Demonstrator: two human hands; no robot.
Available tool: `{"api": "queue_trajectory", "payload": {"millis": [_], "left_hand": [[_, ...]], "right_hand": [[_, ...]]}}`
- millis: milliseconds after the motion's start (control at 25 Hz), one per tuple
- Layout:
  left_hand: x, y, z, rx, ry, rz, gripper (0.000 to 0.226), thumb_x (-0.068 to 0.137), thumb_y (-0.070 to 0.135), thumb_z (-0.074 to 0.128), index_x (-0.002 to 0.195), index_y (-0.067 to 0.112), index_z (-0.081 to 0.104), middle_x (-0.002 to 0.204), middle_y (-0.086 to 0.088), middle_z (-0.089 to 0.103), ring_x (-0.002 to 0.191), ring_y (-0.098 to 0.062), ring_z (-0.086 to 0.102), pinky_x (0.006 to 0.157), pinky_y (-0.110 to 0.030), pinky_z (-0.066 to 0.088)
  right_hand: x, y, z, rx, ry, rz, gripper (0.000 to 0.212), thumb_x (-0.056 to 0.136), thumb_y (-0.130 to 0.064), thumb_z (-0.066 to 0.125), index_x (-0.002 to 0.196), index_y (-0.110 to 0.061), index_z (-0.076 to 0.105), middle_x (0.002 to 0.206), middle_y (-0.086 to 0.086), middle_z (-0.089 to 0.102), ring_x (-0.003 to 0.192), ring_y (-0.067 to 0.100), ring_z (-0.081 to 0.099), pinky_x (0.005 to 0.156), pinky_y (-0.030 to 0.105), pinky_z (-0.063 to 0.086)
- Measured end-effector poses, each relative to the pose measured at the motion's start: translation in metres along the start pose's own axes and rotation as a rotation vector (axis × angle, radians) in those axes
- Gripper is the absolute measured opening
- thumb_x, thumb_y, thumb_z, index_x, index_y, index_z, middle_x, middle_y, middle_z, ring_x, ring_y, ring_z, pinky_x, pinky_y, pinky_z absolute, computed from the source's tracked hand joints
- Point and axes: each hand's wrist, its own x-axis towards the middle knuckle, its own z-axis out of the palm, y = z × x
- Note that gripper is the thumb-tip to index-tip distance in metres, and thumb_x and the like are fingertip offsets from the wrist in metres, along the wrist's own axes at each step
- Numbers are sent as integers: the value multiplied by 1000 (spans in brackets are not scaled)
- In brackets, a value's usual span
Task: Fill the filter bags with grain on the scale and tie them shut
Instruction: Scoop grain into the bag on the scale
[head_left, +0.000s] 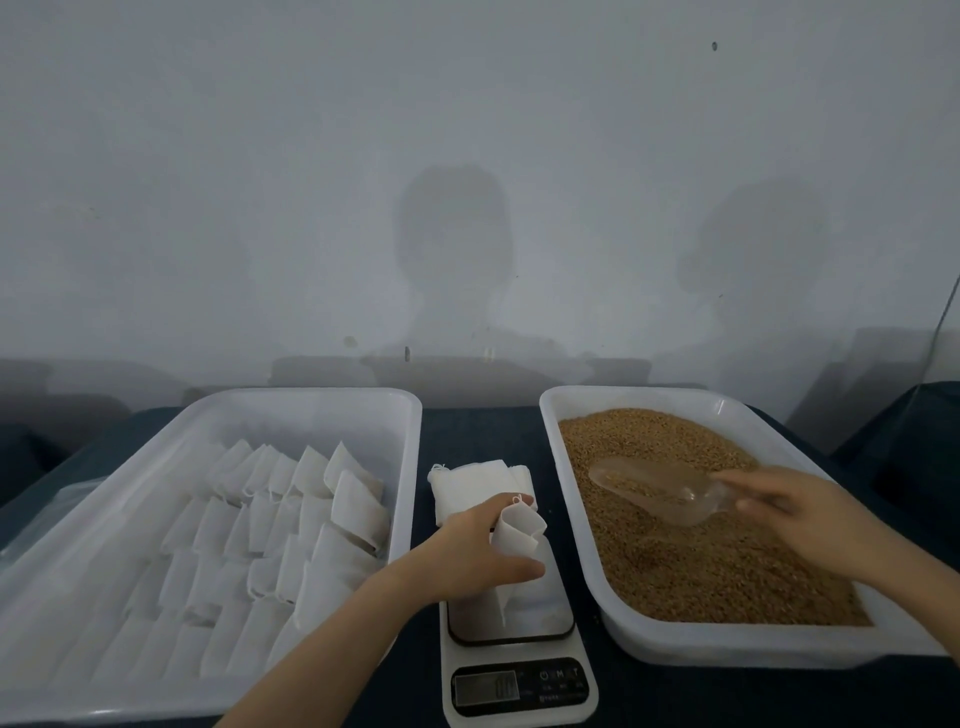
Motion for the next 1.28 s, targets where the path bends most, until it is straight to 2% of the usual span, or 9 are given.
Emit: {"api": "queue_trajectory", "payload": {"millis": [80, 160, 320, 440, 600, 760, 880, 1040, 1280], "left_hand": [[0, 0, 0, -2, -2, -5, 68, 78, 44, 74, 133, 49, 34, 125, 11, 50, 109, -11, 54, 89, -25, 48], [0, -1, 0, -16, 0, -3, 67, 77, 45, 74, 133, 47, 36, 123, 10, 52, 109, -11, 55, 91, -27, 49], [-2, 1, 0, -47, -2, 10, 64, 79, 44, 73, 132, 45, 38, 117, 12, 55, 106, -9, 57, 94, -33, 51], [-4, 3, 0, -57, -8, 19, 63, 81, 44, 72, 133, 44, 38, 119, 11, 56, 108, -10, 57, 96, -35, 50], [-4, 4, 0, -53, -18, 24, 62, 82, 42, 71, 135, 43, 38, 123, 10, 55, 112, -12, 55, 99, -36, 48], [-3, 4, 0, -47, -9, 19, 59, 81, 42, 71, 132, 39, 42, 120, 9, 57, 107, -11, 58, 96, -34, 51], [-2, 4, 0, -30, 4, 26, 57, 79, 43, 72, 129, 36, 46, 118, 11, 58, 108, -8, 58, 98, -35, 50], [-2, 5, -1, -22, 10, 33, 52, 78, 45, 73, 124, 34, 50, 118, 12, 59, 110, -6, 56, 99, -33, 48], [-4, 11, 0, -15, 12, 8, 50, 70, 51, 71, 113, 32, 55, 109, 10, 61, 100, -8, 59, 90, -29, 52]], "right_hand": [[2, -20, -7, 6, -22, -71, 40, 88, -14, 58, 117, -42, 51, 103, -20, 57, 94, 1, 55, 76, 14, 41], [5, -38, -10, -1, -60, -130, 39, 89, -15, 58, 112, -46, 52, 102, -18, 59, 96, 3, 56, 76, 15, 43], [13, -60, -9, -84, -108, -183, 37, 90, -18, 58, 116, -44, 55, 103, -13, 61, 97, 6, 56, 88, 30, 49], [19, -64, -7, -171, -96, -242, 39, 88, -21, 61, 116, -47, 56, 101, -18, 61, 97, 5, 55, 90, 34, 47], [26, -65, -5, -271, -76, -308, 37, 87, -27, 62, 114, -51, 56, 96, -26, 59, 93, -4, 50, 90, 31, 40], [28, -68, -5, -315, -96, -359, 43, 87, -30, 61, 99, -68, 44, 95, -30, 56, 93, -9, 46, 90, 30, 36], [30, -71, -6, -355, -102, -366, 41, 88, -33, 59, 92, -71, 43, 93, -30, 55, 92, -9, 45, 89, 28, 31], [31, -75, -6, -373, -104, -342, 30, 89, -37, 57, 107, -60, 54, 91, -30, 54, 94, -8, 43, 89, 28, 25], [31, -91, -8, -436, -99, -323, 33, 92, -37, 51, 119, -55, 51, 97, -29, 48, 103, 2, 41, 99, 32, 23]]}}
